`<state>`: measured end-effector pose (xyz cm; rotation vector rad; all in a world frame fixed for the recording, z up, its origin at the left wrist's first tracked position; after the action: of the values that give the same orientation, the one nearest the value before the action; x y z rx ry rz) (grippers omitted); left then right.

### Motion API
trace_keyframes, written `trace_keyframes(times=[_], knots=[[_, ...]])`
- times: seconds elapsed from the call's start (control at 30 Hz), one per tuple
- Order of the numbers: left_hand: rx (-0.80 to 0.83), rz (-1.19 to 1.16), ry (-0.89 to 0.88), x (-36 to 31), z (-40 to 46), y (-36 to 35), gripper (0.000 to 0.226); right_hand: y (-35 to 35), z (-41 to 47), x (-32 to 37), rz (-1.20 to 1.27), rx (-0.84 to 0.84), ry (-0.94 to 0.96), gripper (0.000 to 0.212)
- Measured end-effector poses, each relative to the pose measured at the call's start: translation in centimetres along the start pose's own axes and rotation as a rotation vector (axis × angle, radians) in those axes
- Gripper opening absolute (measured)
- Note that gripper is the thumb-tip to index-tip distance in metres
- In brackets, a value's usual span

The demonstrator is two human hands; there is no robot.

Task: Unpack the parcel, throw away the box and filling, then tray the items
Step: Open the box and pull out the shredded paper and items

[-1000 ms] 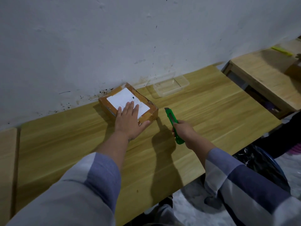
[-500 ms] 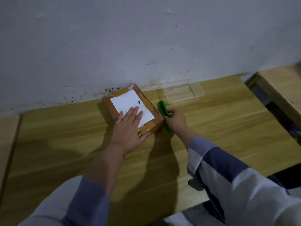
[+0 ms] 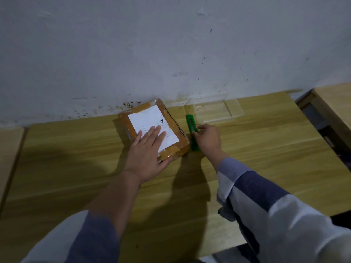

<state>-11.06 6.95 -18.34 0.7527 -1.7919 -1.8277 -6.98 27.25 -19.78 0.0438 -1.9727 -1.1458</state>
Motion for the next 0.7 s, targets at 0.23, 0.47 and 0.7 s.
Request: trace_keyframes(times=[0.23,0.47,0.7], knots=[[0.014,-0.065,-0.020,0.1,-0.6,-0.1,0.084,-0.2,-0.1,5.5,0.087,0.015,0.336,0.011],[0.059,-0.092,-0.119,0.5,-1.9,0.2,0.082,-3.5,2.5,10.0,0.095,0.322,0.408,0.036],[0.227,-0.003,-0.170,2.5,-2.3,1.0,0.090,-4.0,2.4,8.8,0.308,0.247,0.295,0.024]])
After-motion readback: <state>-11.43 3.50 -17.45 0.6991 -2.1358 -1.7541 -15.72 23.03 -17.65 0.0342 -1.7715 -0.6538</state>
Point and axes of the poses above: each hand's wrist, its own z-axis towards the middle knuckle, its own y-axis out of the back of the hand, x = y × z, the point moved 4 cm from there along z, towards the middle knuckle
